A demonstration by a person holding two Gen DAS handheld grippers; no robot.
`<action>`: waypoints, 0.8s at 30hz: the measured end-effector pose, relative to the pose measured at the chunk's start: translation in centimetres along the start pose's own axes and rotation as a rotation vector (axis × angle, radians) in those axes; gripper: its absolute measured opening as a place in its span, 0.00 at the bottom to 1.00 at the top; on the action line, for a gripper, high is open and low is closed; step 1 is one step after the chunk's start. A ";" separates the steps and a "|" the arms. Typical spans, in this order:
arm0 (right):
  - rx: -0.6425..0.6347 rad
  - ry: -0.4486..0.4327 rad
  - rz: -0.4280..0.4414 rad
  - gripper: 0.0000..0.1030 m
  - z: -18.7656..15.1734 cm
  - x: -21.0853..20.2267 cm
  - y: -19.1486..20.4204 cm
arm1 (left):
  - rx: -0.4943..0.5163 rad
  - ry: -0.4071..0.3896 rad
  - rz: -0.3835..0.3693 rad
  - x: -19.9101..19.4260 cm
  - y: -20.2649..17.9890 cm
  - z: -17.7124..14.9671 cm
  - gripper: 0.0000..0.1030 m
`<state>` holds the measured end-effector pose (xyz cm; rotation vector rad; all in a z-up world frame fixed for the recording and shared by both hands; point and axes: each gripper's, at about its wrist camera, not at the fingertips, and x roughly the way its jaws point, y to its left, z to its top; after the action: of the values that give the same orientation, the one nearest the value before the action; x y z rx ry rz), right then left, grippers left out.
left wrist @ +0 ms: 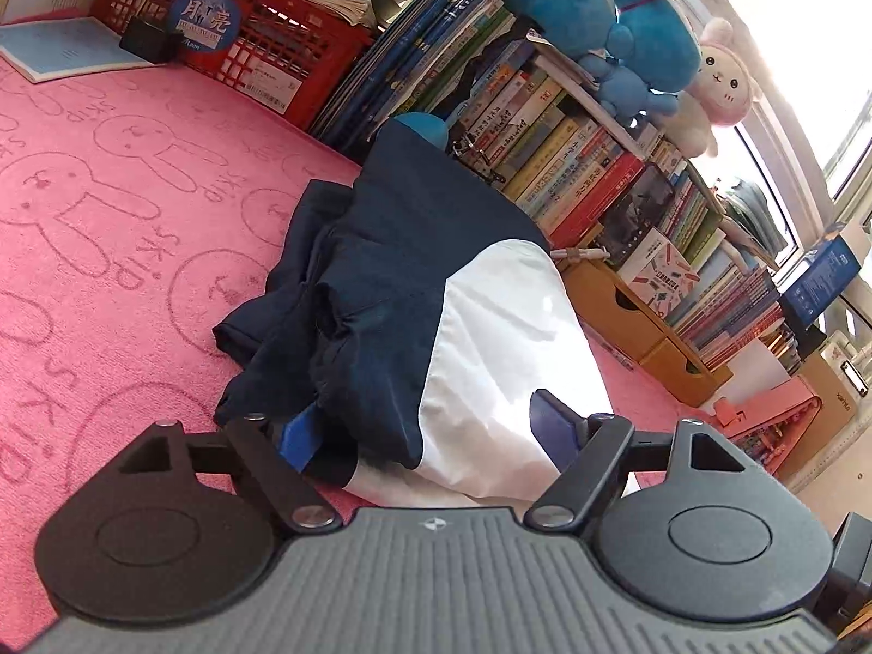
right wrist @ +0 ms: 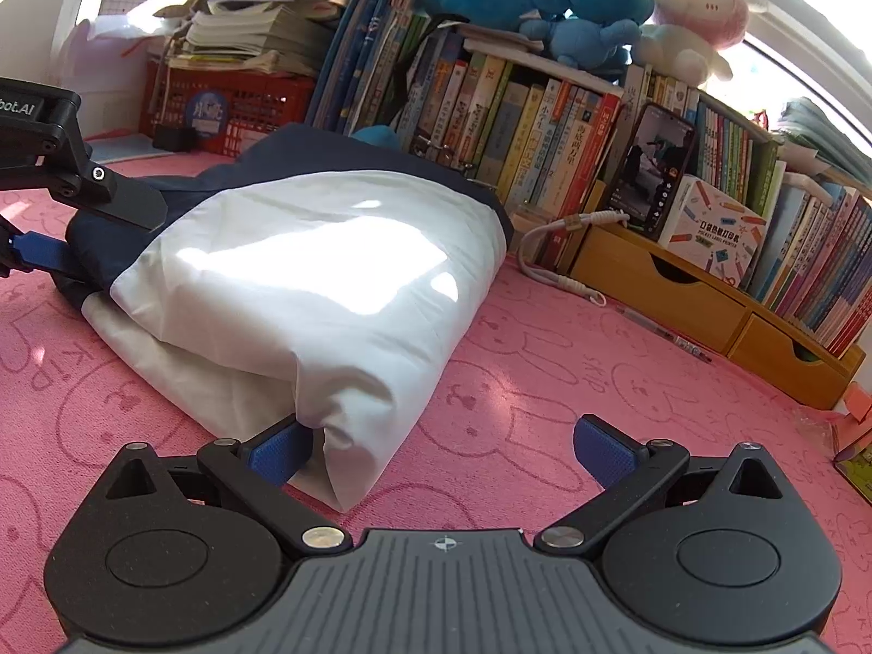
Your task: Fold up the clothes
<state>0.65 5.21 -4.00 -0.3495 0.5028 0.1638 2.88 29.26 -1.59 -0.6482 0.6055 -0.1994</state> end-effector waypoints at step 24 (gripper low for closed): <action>-0.269 -0.139 -0.074 0.85 0.2 0.0 3.0 | -0.207 0.013 0.051 -0.2 4.1 0.7 0.11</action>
<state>0.01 8.06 -4.70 -0.6143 0.3299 0.1826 3.11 32.88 -3.62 -0.8306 0.6599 -0.0943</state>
